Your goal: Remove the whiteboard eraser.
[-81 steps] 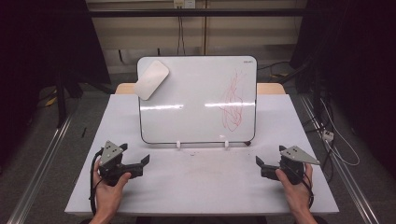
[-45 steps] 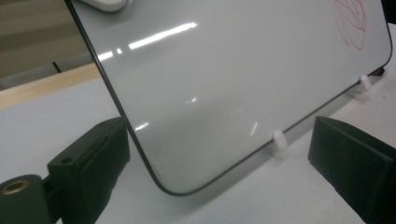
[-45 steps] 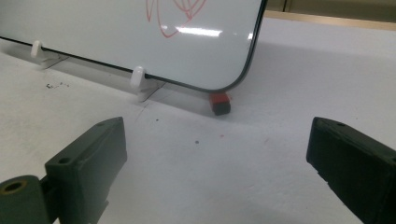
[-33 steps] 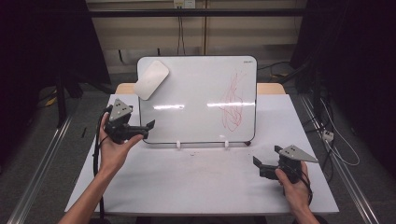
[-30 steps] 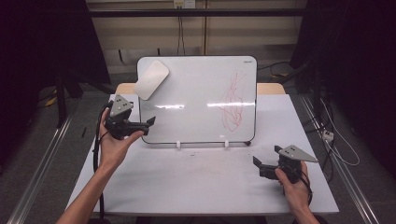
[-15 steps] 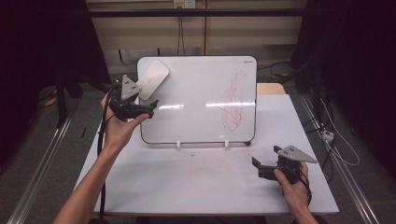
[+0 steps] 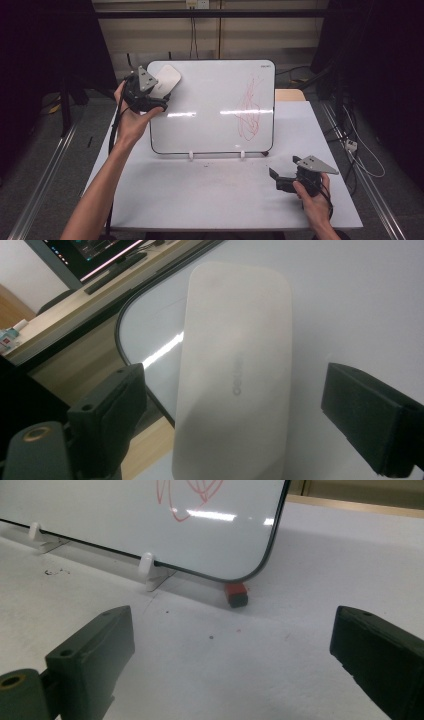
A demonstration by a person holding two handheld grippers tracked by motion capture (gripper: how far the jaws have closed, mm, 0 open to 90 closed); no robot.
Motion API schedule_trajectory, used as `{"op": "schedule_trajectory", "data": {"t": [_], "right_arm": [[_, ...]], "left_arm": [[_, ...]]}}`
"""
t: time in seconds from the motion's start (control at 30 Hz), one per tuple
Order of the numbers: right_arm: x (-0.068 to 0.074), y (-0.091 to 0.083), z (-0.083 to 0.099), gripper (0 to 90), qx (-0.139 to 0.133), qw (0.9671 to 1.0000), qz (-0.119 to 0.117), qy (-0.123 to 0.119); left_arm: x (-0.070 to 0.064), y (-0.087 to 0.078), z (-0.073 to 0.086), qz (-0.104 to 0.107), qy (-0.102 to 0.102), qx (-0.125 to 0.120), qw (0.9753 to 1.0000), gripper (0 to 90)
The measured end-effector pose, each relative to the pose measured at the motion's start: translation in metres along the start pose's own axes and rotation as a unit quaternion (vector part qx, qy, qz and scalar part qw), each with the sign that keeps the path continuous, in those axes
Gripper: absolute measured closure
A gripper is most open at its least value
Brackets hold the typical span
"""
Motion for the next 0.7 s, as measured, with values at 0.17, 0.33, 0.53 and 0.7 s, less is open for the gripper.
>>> {"op": "schedule_trajectory", "data": {"t": [0.17,0.33,0.53,0.7], "right_arm": [[0.000,0.001,0.001,4.4,0.002,1.0000,-0.002,0.001],[-0.002,-0.001,0.001,4.4,0.001,1.0000,-0.002,0.004],[-0.001,0.000,0.001,4.4,0.003,1.0000,-0.003,0.003],[0.000,0.001,0.001,4.4,0.003,1.0000,-0.003,-0.003]], "left_arm": [[0.001,0.008,-0.004,-0.007,0.011,0.016,0.9998,17.9],[-0.001,0.017,-0.002,0.000,0.015,0.035,0.9993,19.9],[-0.005,0.025,0.000,-0.013,0.039,0.051,0.9979,27.5],[-0.005,0.026,-0.001,-0.019,0.038,0.051,0.9978,30.6]]}}
Point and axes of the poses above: each handheld gripper's, and its own axes: y roughly forward along the jaws, z roughly out of its underside, x roughly to its left, the point moved 6 cm from there along y, roughly forward along the jaws, and after that the axes turned 3 degrees about x, right-handed, at the moved point
